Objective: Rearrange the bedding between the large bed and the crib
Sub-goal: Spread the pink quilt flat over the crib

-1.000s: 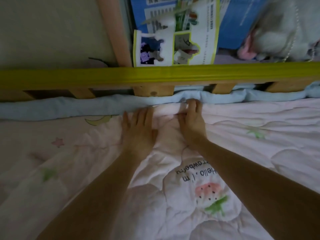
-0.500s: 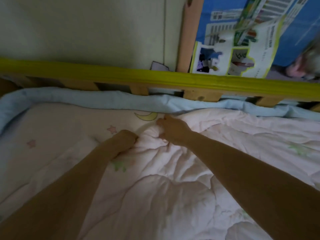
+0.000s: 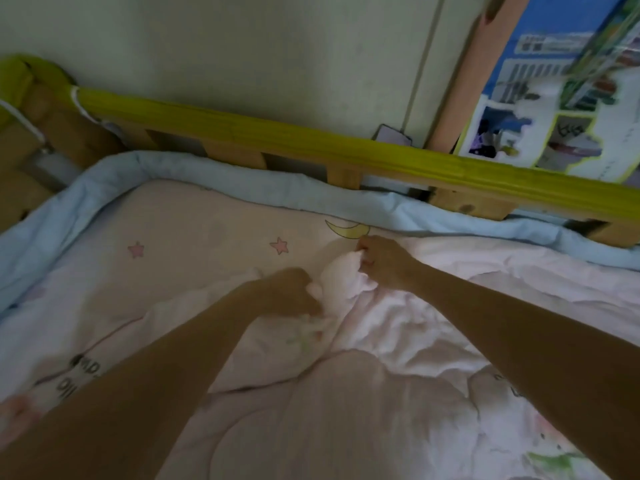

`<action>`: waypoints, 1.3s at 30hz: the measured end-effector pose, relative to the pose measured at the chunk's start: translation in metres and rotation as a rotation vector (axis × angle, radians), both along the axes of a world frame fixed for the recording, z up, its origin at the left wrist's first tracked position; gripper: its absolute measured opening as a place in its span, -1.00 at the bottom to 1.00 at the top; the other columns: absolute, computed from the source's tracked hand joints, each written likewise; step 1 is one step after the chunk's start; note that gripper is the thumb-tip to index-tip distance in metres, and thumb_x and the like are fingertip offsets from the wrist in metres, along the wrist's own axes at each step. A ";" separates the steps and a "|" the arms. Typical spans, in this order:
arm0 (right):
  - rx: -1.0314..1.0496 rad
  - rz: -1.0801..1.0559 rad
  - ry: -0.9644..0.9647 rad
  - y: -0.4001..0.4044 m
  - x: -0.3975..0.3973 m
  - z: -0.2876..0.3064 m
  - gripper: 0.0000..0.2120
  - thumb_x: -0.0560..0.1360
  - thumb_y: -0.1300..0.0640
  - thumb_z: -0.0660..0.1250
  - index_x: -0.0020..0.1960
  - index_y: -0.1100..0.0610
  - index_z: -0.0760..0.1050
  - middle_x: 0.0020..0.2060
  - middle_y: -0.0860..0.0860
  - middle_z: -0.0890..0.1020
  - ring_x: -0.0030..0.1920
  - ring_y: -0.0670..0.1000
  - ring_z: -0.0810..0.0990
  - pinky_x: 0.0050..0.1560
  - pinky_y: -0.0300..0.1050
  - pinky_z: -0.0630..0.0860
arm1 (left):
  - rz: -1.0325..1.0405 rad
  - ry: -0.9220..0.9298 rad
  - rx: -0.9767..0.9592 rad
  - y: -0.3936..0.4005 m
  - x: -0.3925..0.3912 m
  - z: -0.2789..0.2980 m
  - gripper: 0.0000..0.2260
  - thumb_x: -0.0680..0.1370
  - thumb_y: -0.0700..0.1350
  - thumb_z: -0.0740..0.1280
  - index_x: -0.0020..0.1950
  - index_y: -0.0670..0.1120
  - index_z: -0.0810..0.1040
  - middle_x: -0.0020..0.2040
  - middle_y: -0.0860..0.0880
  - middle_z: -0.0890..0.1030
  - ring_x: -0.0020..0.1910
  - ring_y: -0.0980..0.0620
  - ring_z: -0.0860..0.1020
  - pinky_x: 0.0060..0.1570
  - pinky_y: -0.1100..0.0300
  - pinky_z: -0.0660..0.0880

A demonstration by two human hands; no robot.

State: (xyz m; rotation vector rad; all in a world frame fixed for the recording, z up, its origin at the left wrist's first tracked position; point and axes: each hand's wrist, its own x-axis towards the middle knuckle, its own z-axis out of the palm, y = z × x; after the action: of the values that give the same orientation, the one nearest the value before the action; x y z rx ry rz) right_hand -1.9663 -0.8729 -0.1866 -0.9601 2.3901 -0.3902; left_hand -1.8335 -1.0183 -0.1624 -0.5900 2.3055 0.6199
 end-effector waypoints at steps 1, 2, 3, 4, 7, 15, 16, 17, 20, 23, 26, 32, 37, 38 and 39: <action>-0.086 -0.078 0.019 -0.005 -0.002 -0.006 -0.77 0.55 0.24 0.23 0.19 0.26 0.43 0.09 0.17 0.54 0.12 0.15 0.51 0.03 -0.16 0.37 | 0.070 0.182 -0.208 -0.007 -0.006 0.005 -0.70 0.54 0.04 0.30 0.20 -0.10 0.49 0.15 -0.10 0.57 0.13 -0.12 0.54 -0.09 0.19 0.40; -0.186 -0.160 0.048 -0.011 -0.006 -0.011 -0.76 0.57 0.25 0.20 0.21 0.28 0.43 0.11 0.21 0.54 0.13 0.17 0.51 0.09 -0.11 0.38 | 0.153 0.376 -0.439 -0.016 -0.012 0.012 -0.70 0.55 0.02 0.27 0.21 -0.10 0.45 0.14 -0.11 0.56 0.11 -0.13 0.54 -0.09 0.14 0.37; -0.300 -0.247 0.093 -0.018 -0.012 -0.015 -0.78 0.58 0.27 0.16 0.20 0.29 0.43 0.13 0.24 0.54 0.14 0.16 0.50 0.14 -0.08 0.37 | 0.206 0.511 -0.643 -0.024 -0.017 0.016 -0.69 0.55 0.01 0.27 0.23 -0.10 0.41 0.12 -0.12 0.55 0.09 -0.15 0.53 -0.09 0.11 0.34; -0.406 -0.329 0.137 -0.024 -0.019 -0.019 -0.79 0.59 0.29 0.12 0.17 0.27 0.44 0.15 0.27 0.53 0.14 0.14 0.50 0.18 -0.05 0.36 | 0.252 0.598 -0.747 -0.028 -0.025 0.015 -0.64 0.53 0.00 0.30 0.26 -0.11 0.36 0.13 -0.13 0.53 0.10 -0.15 0.51 -0.06 0.07 0.32; -0.386 -0.323 0.243 -0.028 -0.029 -0.031 -0.68 0.57 0.33 0.08 0.30 0.29 0.38 0.27 0.27 0.44 0.25 0.18 0.43 0.27 -0.04 0.31 | 0.079 0.551 -0.785 -0.018 -0.033 -0.008 -0.47 0.55 -0.03 0.25 0.46 -0.12 0.17 0.28 -0.15 0.40 0.24 -0.16 0.37 0.21 -0.01 0.24; -0.324 -0.118 0.349 -0.014 0.010 -0.006 -0.56 0.59 0.19 0.17 0.45 0.21 0.23 0.44 0.19 0.23 0.29 0.18 0.41 0.26 0.03 0.42 | 0.518 0.709 -0.530 -0.075 0.024 0.005 -0.67 0.65 -0.09 0.08 0.29 -0.17 0.49 0.23 -0.23 0.52 0.21 -0.23 0.46 0.20 -0.03 0.35; -0.380 -0.115 0.410 -0.023 0.017 0.007 -0.64 0.59 0.20 0.18 0.37 0.22 0.33 0.36 0.20 0.34 0.20 0.18 0.46 0.18 0.05 0.46 | 0.599 0.550 -0.503 -0.096 0.033 0.012 -0.71 0.64 -0.12 0.10 0.22 -0.19 0.53 0.18 -0.23 0.55 0.17 -0.22 0.49 0.17 -0.01 0.38; -0.434 -0.082 0.446 -0.037 0.025 0.019 -0.71 0.58 0.21 0.18 0.28 0.23 0.40 0.26 0.19 0.43 0.15 0.17 0.47 0.15 0.04 0.45 | 0.592 0.346 -0.456 -0.113 0.045 0.018 -0.70 0.64 -0.08 0.12 0.20 -0.21 0.53 0.19 -0.22 0.55 0.18 -0.21 0.49 0.19 0.01 0.38; -0.446 0.016 0.333 -0.092 0.045 0.047 -0.76 0.59 0.21 0.16 0.23 0.21 0.45 0.17 0.15 0.51 0.19 0.12 0.42 0.19 -0.11 0.31 | 0.315 -0.121 -0.294 -0.131 0.072 0.015 -0.53 0.62 0.14 0.14 0.36 -0.17 0.42 0.31 -0.20 0.47 0.29 -0.13 0.43 0.33 0.06 0.29; -0.208 0.110 0.057 -0.149 0.060 0.050 -0.67 0.62 0.11 0.15 0.35 0.17 0.36 0.29 0.13 0.47 0.28 0.11 0.42 0.20 -0.16 0.30 | 0.365 -0.095 -0.038 -0.141 0.086 -0.004 -0.38 0.51 0.29 0.24 0.43 -0.08 0.36 0.40 -0.12 0.41 0.34 -0.08 0.39 0.33 0.13 0.29; 0.275 0.384 0.070 -0.181 0.071 0.050 -0.56 0.58 -0.02 0.21 0.40 0.13 0.33 0.33 0.11 0.43 0.29 0.14 0.40 0.22 -0.09 0.35 | 0.350 -0.208 0.258 -0.149 0.098 -0.005 0.03 0.16 0.55 0.28 0.47 -0.04 0.32 0.43 -0.07 0.37 0.37 -0.05 0.37 0.40 0.05 0.25; 0.540 0.263 -0.121 -0.215 0.071 0.064 -0.59 0.49 0.01 0.31 0.29 0.10 0.36 0.21 0.05 0.48 0.04 0.05 0.53 -0.11 -0.17 0.45 | 0.693 0.724 0.213 -0.212 0.093 0.009 -0.66 0.51 -0.10 0.40 0.25 -0.15 0.48 0.16 0.01 0.54 0.17 -0.06 0.51 0.11 0.16 0.42; 0.041 -0.170 0.361 -0.252 0.055 0.055 -0.78 0.53 0.28 0.18 0.16 0.21 0.46 0.08 0.18 0.59 0.04 0.22 0.58 -0.08 -0.05 0.46 | 0.770 0.954 -0.036 -0.223 0.076 0.008 -0.81 0.58 -0.19 0.26 0.17 -0.14 0.37 -0.05 0.00 0.49 -0.09 -0.02 0.51 -0.11 0.13 0.42; -0.072 -0.253 0.378 -0.258 0.056 0.050 -0.78 0.52 0.34 0.16 0.14 0.22 0.43 0.05 0.20 0.57 0.01 0.24 0.57 -0.12 -0.05 0.41 | 0.825 0.840 -0.035 -0.229 0.075 -0.002 -0.81 0.57 -0.20 0.26 0.15 -0.14 0.33 -0.08 -0.02 0.49 -0.10 -0.08 0.53 -0.14 0.10 0.43; -0.125 -0.282 0.333 -0.262 0.057 0.042 -0.77 0.51 0.36 0.16 0.15 0.23 0.41 0.08 0.22 0.52 0.03 0.25 0.55 -0.10 -0.04 0.39 | 0.871 0.707 -0.005 -0.236 0.074 -0.010 -0.78 0.54 -0.21 0.26 0.14 -0.16 0.31 -0.08 -0.07 0.50 -0.07 -0.15 0.55 -0.12 0.05 0.47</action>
State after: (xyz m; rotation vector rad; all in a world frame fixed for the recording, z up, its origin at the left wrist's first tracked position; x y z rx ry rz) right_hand -1.9093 -1.1351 -0.1445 -0.7910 2.8478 -0.5231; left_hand -1.7599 -1.2539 -0.1725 -1.6171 2.5989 1.3981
